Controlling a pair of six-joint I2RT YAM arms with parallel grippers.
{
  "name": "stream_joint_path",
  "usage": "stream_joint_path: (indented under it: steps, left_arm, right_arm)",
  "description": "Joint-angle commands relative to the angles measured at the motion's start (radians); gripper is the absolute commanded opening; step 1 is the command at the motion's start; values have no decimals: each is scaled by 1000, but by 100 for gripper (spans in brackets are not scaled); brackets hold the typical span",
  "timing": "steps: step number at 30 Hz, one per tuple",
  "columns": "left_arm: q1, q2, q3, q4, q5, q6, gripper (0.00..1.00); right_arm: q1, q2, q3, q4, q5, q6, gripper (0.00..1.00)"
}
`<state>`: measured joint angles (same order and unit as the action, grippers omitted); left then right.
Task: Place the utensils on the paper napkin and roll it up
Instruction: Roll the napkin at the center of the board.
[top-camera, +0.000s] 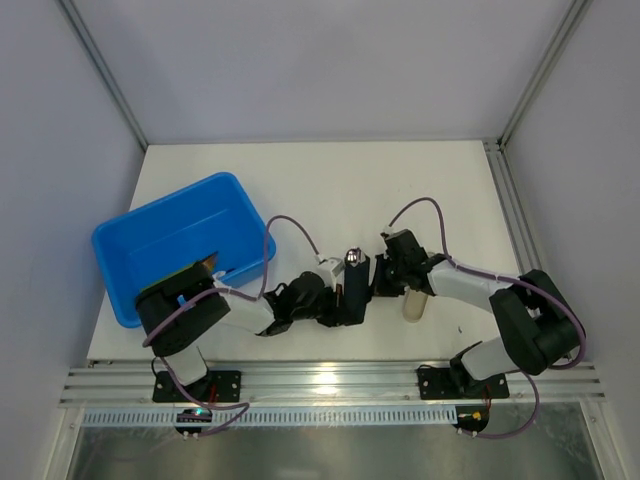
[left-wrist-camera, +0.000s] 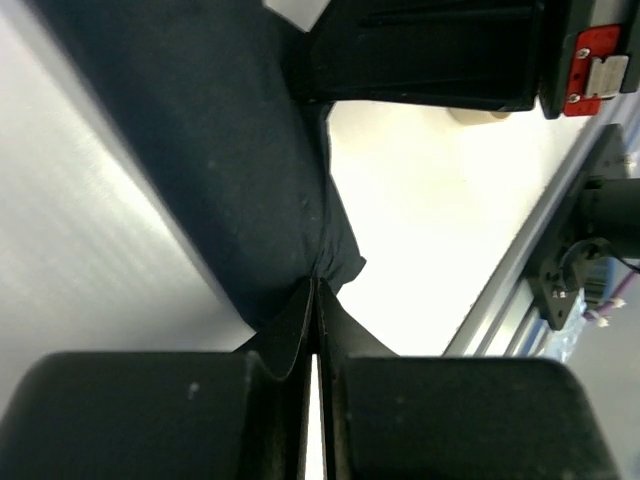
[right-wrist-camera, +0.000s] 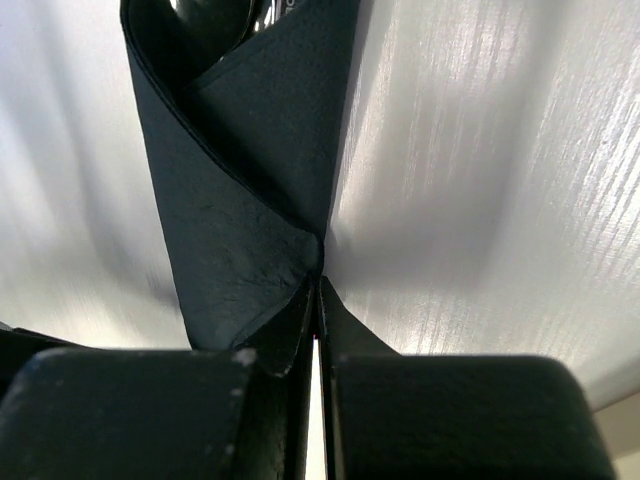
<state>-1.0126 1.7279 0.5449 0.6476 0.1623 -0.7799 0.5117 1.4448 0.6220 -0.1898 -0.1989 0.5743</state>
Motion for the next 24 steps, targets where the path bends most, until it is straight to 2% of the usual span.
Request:
stream_joint_path:
  steps: [1, 7, 11, 16, 24]
  left_arm:
    - [-3, -101, 33, -306, -96, 96, 0]
    - [52, -185, 159, -413, -92, 146, 2]
    - [126, -137, 237, -414, -29, 151, 4]
    - [160, -47, 344, -398, 29, 176, 6]
    - [178, 96, 352, -206, 137, 119, 6]
  right_arm:
    - [10, 6, -38, -56, 65, -7, 4]
    - [19, -17, -54, -50, 65, -4, 4]
    - [19, -6, -59, -37, 64, -7, 3]
    - [19, 9, -56, -30, 65, -8, 4]
    - [19, 14, -65, -26, 72, -1, 3]
